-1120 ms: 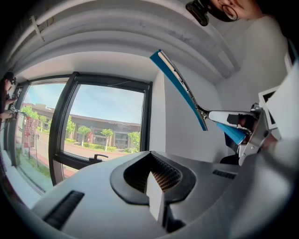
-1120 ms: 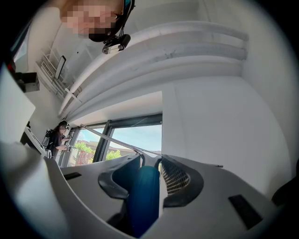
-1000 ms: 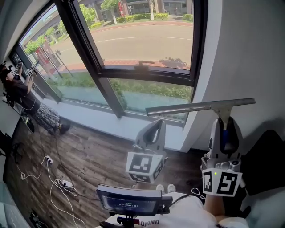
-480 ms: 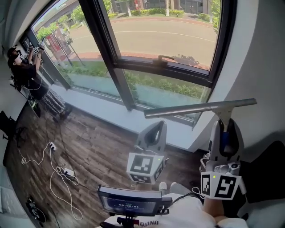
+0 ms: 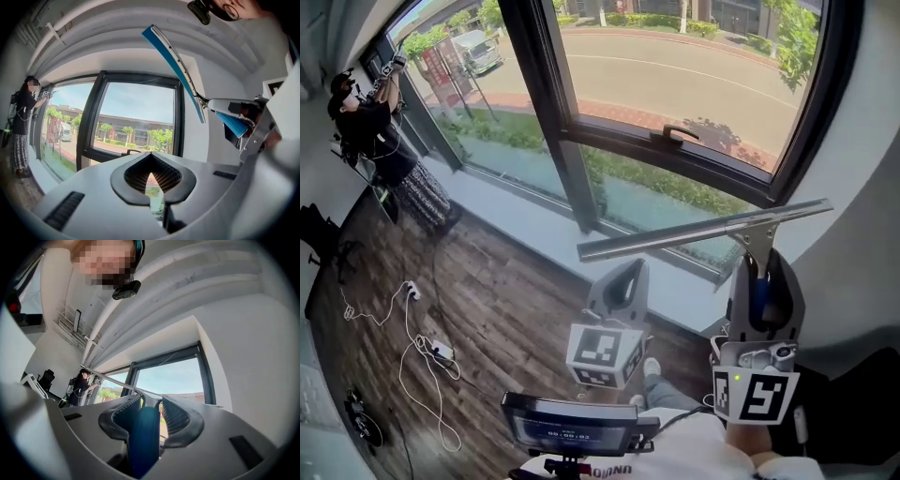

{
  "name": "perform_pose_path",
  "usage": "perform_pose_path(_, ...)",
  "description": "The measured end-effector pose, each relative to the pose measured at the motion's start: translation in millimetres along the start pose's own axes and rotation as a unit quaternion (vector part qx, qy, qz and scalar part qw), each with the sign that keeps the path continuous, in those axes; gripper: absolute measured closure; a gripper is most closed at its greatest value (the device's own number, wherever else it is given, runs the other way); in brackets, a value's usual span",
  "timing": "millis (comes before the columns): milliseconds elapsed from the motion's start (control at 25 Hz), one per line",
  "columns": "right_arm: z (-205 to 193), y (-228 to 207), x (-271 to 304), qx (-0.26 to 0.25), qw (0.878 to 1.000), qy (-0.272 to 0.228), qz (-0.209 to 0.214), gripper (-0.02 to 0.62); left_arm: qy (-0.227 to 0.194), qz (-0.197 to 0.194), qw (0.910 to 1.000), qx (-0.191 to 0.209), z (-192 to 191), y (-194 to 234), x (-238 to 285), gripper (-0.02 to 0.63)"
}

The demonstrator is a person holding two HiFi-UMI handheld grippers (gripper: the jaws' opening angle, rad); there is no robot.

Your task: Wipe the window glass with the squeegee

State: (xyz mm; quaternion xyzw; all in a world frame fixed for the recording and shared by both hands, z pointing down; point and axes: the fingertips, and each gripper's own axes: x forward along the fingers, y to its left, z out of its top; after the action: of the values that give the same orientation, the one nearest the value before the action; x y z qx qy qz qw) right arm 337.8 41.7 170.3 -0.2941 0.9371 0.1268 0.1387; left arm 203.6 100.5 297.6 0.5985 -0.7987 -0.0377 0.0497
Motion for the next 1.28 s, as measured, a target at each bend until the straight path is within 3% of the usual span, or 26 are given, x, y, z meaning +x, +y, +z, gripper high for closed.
perform_pose_path(560,-36,9,100,0.015,0.999,0.001,0.041,0.446,-0.007,0.05,0.9987,-0.006,15,71,57,0.606)
perform_pose_path(1040,-51,110,198,0.023,0.999,-0.008,0.033,0.446,-0.012,0.06,0.9981,0.007,41,212,57,0.606)
perform_pose_path(1280,-66,146,228,0.018,1.0,0.004,0.017,0.446,-0.005,0.043,0.9991,0.001,38,261,65,0.606)
